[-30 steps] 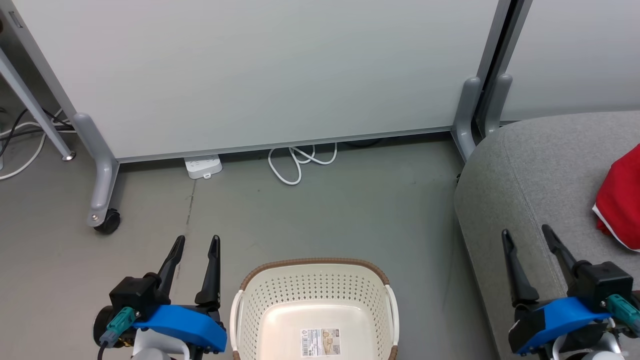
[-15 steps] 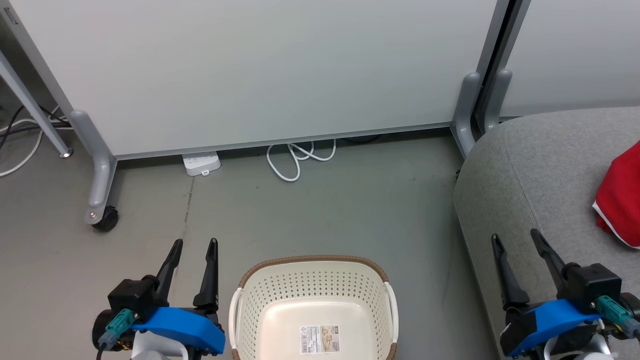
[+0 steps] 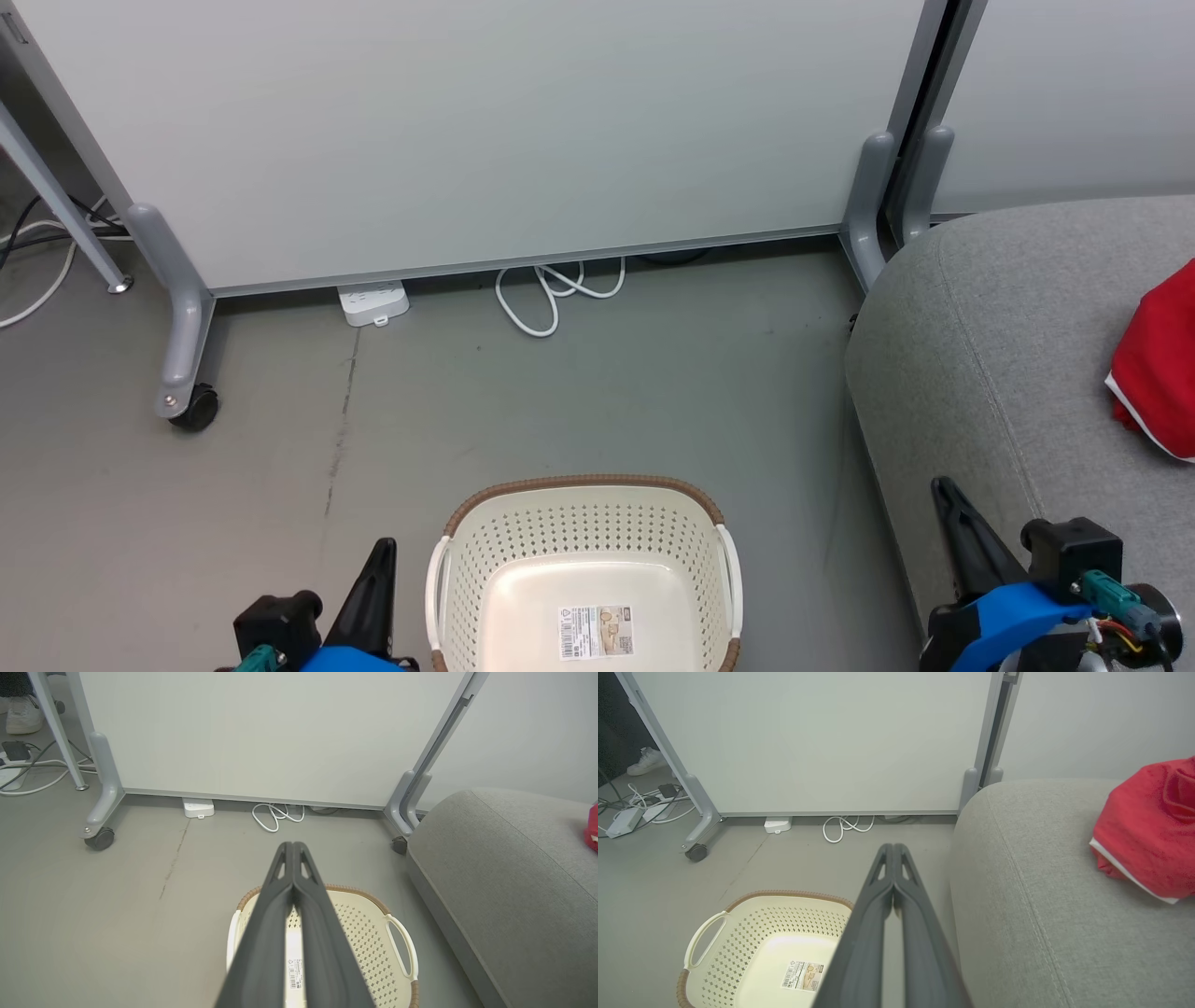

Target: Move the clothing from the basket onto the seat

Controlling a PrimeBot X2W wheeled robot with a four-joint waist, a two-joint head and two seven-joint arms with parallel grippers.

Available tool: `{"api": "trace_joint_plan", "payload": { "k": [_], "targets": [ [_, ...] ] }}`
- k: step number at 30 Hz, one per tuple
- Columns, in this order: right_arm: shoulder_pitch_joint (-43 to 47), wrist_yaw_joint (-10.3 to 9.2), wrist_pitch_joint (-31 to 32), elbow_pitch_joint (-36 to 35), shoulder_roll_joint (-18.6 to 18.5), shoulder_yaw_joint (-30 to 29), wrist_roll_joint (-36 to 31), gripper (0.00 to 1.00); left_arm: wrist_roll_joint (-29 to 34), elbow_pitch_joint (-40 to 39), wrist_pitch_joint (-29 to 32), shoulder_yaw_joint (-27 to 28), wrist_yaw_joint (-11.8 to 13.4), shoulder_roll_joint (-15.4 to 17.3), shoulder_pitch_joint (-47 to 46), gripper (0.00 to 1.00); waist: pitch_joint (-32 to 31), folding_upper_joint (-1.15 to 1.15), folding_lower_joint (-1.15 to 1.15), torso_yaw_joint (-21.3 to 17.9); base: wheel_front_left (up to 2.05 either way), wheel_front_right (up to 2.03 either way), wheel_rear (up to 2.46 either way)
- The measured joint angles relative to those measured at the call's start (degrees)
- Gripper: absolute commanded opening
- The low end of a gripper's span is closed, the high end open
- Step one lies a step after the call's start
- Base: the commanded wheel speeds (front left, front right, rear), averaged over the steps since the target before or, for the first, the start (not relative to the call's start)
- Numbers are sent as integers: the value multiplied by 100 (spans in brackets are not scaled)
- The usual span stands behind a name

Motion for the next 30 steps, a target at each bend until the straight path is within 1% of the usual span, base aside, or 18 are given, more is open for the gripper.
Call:
{"api": "trace_joint_plan", "payload": {
  "k": [5, 16, 30],
  "targets": [
    [34, 0, 5, 252, 22, 1, 63, 0, -60, 189, 20, 2, 0, -33, 205, 0, -2, 0, 0, -6, 0, 0, 0],
    [22, 0, 127, 285, 23, -42, 1352, 0, -1071, -10, 328, 233, 0, -82, 213, 0, -18, 0, 0, -44, 0, 0, 0],
    [-41, -1, 252, 316, 22, -91, 2788, 0, -2194, -263, 664, 548, 0, -151, 133, 0, -38, 0, 0, -91, 0, 0, 0]
  ]
}}
